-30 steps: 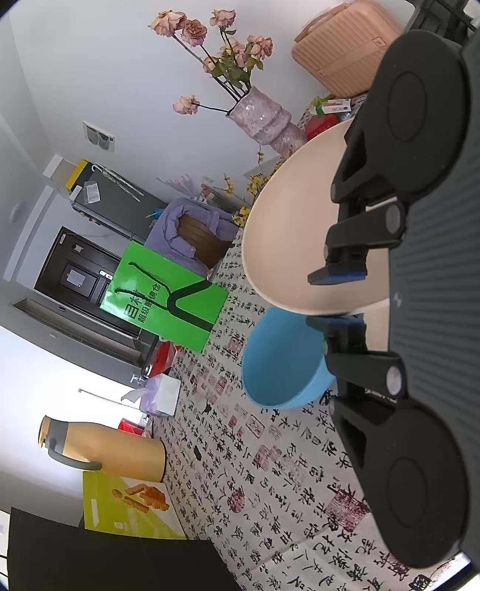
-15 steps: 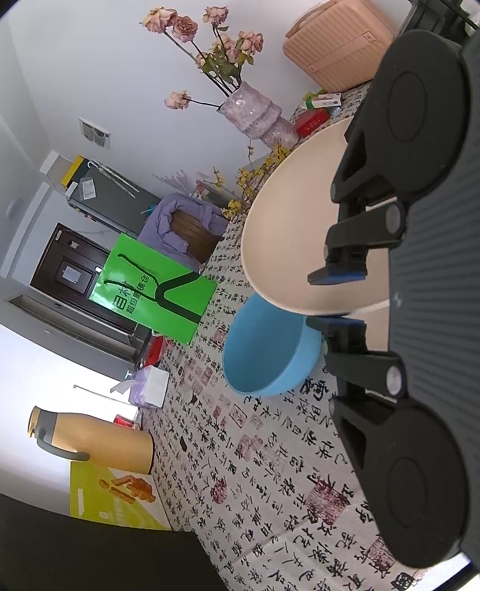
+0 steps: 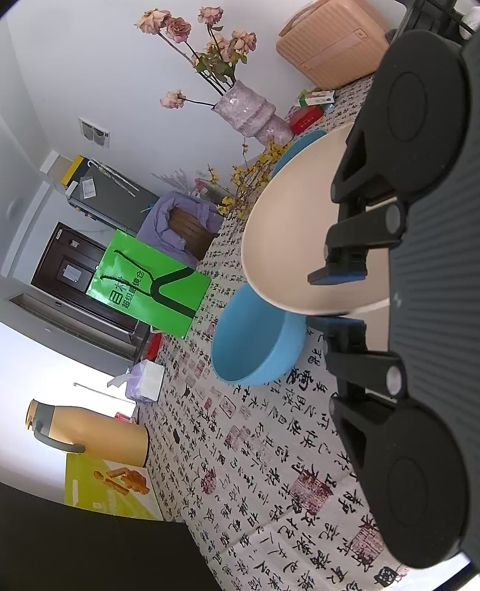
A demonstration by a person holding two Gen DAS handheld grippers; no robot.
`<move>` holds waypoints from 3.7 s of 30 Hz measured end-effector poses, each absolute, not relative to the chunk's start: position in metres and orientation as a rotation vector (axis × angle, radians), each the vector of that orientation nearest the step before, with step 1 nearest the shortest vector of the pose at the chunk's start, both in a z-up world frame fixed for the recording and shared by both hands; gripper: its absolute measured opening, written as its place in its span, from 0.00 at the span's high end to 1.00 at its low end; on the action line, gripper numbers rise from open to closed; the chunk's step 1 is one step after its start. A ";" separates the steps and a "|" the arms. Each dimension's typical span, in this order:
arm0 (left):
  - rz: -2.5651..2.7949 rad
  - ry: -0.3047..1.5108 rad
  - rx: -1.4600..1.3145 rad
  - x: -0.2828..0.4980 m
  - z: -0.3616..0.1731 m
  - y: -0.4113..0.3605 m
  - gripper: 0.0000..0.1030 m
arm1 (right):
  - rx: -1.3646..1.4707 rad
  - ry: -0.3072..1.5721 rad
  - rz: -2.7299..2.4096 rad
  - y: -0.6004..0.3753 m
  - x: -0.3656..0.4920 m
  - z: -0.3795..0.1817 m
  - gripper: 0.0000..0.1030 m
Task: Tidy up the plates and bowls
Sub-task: 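Bring both held cream plates over the cream plate stack beside the bowls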
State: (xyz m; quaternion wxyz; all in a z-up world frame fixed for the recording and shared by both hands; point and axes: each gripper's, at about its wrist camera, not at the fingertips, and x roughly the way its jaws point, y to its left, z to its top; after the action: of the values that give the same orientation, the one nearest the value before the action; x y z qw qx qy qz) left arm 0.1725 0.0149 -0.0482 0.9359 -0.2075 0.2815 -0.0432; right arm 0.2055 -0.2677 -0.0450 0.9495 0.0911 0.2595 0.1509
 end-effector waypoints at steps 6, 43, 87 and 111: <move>-0.089 0.577 -0.423 0.170 -0.051 0.015 0.84 | 0.193 0.540 0.311 -0.269 0.204 -0.048 0.81; -0.071 0.608 -0.410 0.166 -0.070 0.017 0.84 | 0.148 0.603 0.329 -0.260 0.203 -0.070 0.81; -0.058 0.673 -0.405 0.172 -0.100 0.019 0.84 | 0.139 0.699 0.335 -0.254 0.216 -0.103 0.80; -0.051 0.694 -0.390 0.173 -0.106 0.019 0.84 | 0.121 0.702 0.334 -0.252 0.214 -0.105 0.80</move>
State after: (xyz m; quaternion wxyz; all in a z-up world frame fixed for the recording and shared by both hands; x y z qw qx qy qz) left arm 0.1730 0.0187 -0.1063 0.9215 -0.1897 0.3380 -0.0249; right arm 0.2141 -0.2517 -0.1047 0.9236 0.0590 0.3422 0.1627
